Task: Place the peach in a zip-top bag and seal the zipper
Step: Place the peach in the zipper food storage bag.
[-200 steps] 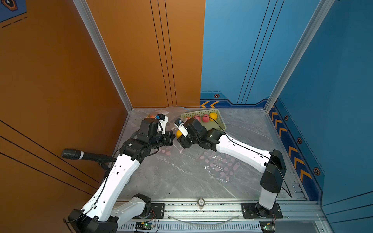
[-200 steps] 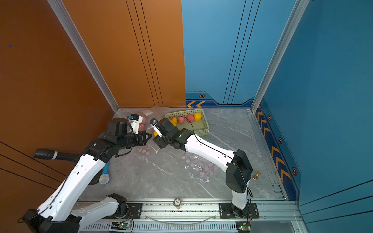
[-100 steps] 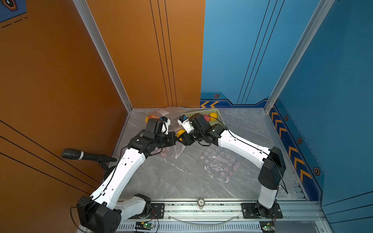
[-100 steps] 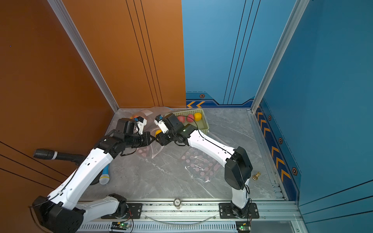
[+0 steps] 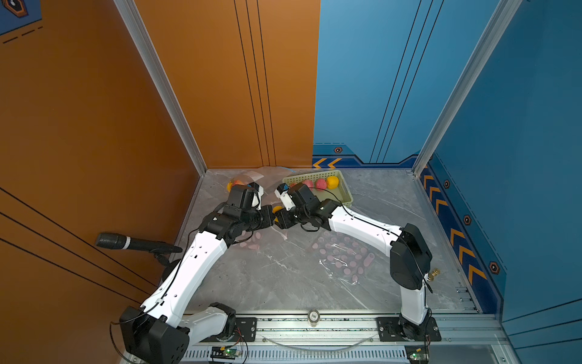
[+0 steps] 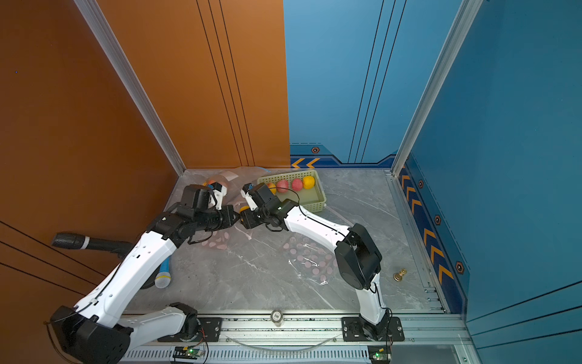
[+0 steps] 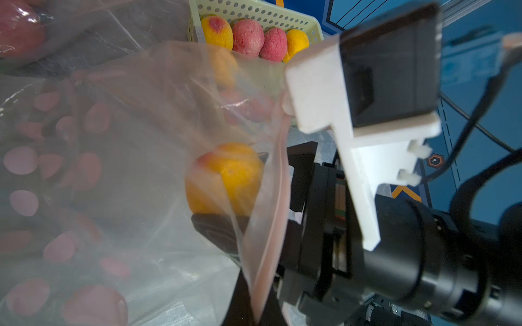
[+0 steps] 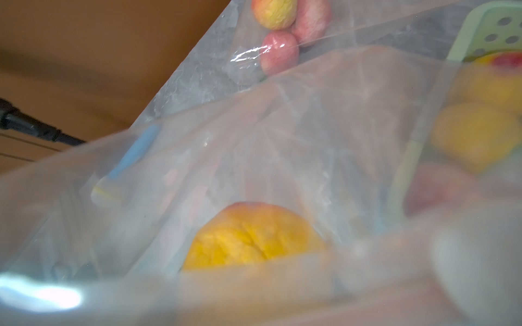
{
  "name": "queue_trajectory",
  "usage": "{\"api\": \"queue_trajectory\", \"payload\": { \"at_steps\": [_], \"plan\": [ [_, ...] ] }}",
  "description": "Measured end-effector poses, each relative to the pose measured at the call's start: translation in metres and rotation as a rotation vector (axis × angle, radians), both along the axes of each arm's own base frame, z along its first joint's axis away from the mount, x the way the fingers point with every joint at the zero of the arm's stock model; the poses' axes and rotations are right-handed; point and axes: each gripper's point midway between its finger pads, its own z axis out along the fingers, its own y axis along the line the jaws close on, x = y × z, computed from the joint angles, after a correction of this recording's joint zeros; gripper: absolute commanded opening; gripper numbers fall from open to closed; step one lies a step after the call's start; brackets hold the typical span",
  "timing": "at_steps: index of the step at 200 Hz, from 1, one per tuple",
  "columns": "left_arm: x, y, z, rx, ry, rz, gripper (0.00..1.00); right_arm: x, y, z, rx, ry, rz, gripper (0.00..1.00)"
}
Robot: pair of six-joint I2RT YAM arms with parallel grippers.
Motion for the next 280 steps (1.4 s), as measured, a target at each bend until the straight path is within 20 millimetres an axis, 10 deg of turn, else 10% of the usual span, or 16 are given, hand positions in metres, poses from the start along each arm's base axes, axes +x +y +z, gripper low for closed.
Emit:
{"api": "queue_trajectory", "payload": {
  "at_steps": [108,194,280],
  "plan": [
    [0.003,0.001,0.015,-0.017,-0.054,0.029,0.0,0.007,-0.018,-0.026,-0.283,-0.103,-0.166,0.52],
    [0.019,-0.006,0.015,-0.034,-0.076,0.044,0.0,-0.017,-0.021,0.037,0.016,-0.009,-0.093,0.53],
    [0.016,-0.018,0.019,-0.061,-0.083,0.007,0.0,-0.013,0.0,-0.012,-0.01,0.054,-0.052,0.61]
  ]
}}
